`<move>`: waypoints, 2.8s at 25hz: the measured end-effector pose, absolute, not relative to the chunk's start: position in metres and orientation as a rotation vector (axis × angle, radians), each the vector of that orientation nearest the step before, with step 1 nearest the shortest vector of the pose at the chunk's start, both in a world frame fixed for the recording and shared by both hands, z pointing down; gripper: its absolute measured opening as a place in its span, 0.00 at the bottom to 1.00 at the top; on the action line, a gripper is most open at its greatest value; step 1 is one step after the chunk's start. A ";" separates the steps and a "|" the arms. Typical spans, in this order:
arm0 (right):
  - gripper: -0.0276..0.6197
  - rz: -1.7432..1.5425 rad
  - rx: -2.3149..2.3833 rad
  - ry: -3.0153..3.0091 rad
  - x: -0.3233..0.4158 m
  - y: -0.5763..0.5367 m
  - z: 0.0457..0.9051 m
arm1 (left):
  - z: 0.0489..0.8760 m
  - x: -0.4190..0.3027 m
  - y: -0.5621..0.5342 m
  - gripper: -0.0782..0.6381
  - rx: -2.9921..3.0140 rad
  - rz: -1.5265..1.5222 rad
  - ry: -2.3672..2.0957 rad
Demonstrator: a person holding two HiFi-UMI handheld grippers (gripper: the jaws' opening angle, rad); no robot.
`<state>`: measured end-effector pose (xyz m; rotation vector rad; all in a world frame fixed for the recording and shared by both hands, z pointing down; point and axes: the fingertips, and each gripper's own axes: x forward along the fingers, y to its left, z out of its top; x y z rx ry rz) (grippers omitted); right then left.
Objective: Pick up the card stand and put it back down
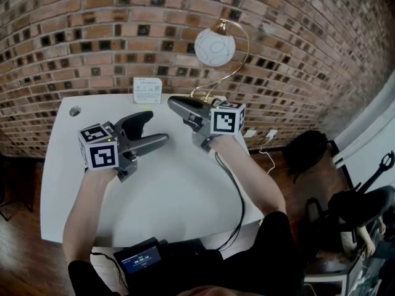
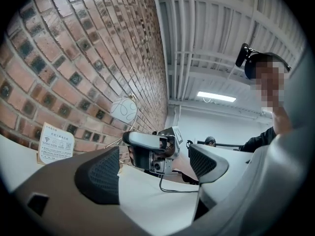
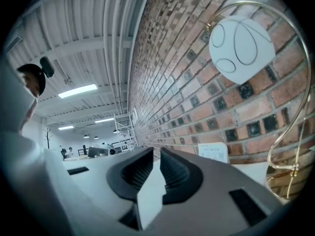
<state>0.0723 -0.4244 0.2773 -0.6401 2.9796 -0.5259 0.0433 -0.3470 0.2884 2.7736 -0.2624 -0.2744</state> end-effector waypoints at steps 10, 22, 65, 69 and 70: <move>0.12 -0.432 -0.628 2.965 0.079 -0.362 0.242 | 0.260 0.046 -0.300 0.72 2.822 -0.315 -0.239; 0.12 -0.315 -0.585 2.947 0.081 -0.288 0.210 | 0.235 0.054 -0.239 0.72 2.888 -0.327 -0.214; 0.12 -0.130 -0.550 2.855 0.113 -0.110 0.193 | 0.229 0.091 -0.107 0.72 2.931 -0.326 -0.086; 0.12 -0.106 -0.543 2.850 0.115 -0.094 0.191 | 0.227 0.092 -0.094 0.72 2.941 -0.334 -0.072; 0.12 -0.101 -0.543 2.846 0.115 -0.090 0.191 | 0.227 0.092 -0.090 0.72 2.944 -0.334 -0.068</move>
